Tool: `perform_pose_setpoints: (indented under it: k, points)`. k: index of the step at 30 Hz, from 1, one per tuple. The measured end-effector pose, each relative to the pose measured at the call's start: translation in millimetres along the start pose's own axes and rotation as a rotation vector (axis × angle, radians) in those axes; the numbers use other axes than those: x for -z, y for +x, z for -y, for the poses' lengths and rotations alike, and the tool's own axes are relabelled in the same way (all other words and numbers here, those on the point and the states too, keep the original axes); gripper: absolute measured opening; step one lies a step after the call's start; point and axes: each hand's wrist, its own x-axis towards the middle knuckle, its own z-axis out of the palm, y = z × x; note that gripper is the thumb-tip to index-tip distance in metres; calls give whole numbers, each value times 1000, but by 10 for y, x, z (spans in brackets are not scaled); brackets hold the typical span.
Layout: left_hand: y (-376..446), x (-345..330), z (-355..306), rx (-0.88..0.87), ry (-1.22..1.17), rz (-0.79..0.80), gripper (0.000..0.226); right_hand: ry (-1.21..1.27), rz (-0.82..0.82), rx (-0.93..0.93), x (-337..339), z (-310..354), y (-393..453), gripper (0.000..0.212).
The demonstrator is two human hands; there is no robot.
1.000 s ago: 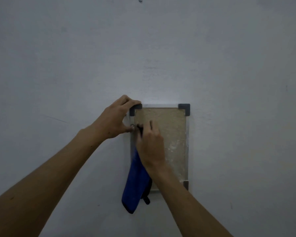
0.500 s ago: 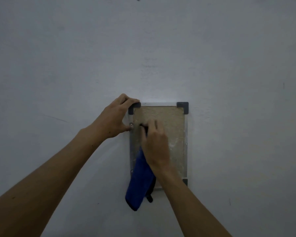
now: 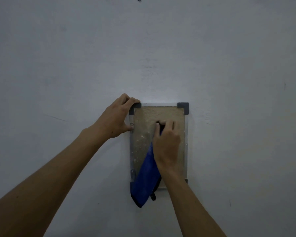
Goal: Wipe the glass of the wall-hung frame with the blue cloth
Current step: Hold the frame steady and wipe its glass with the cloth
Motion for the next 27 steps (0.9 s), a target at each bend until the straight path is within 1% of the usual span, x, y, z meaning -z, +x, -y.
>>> perform_pose_setpoints:
  k: [2, 3, 4, 5, 7, 8, 9, 10, 13, 14, 15, 16, 19, 20, 21, 24, 25, 26, 27]
  points:
    - [1, 7, -13, 6, 11, 5, 86, -63, 112, 126, -66, 69, -67, 16]
    - [0, 11, -17, 8, 15, 8, 87, -73, 145, 178, -70, 70, -81, 16]
    - [-1, 12, -21, 8, 19, 12, 87, -59, 142, 181, -44, 52, -59, 15]
    - [-3, 12, -26, 10, 21, 13, 87, -36, 101, 144, -2, 16, -14, 14]
    - [-6, 7, -33, 14, 24, 11, 87, 4, -35, 19, 83, -59, 67, 11]
    - [-4, 1, -39, 17, 27, 6, 86, 8, -73, -32, 101, -77, 85, 11]
    - [1, -9, -50, 22, 31, 1, 86, -14, -75, -43, 102, -64, 85, 12]
    - [3, -11, -55, 27, 37, -1, 86, -50, -37, -15, 77, -23, 62, 14]
    - [1, -2, -70, 33, 40, 10, 86, -84, 175, 170, 7, 40, -10, 18]
    - [-2, 4, -68, 33, 40, 12, 86, -64, 196, 196, 30, 23, 6, 17]
    - [-5, 8, -68, 34, 39, 10, 86, -38, 178, 174, 77, -10, 39, 16]
    - [-6, 7, -76, 36, 39, 5, 86, -16, 123, 117, 134, -69, 87, 14]
    - [-2, -13, -109, 47, 51, -5, 84, 17, -86, -116, 252, -230, 191, 9]
    - [4, -24, -121, 50, 61, -6, 84, 14, -99, -137, 243, -236, 190, 8]
    - [12, -34, -131, 53, 74, -6, 84, 4, -71, -107, 222, -218, 176, 9]
    - [20, -49, -128, 57, 109, -2, 88, -64, 134, 112, 145, -128, 83, 17]
    - [15, -49, -122, 53, 110, -1, 89, -68, 178, 155, 149, -133, 72, 19]
    - [9, -51, -122, 48, 104, 1, 89, -60, 177, 162, 184, -168, 82, 18]
    - [4, -55, -124, 46, 95, 3, 89, -47, 134, 137, 233, -223, 110, 16]
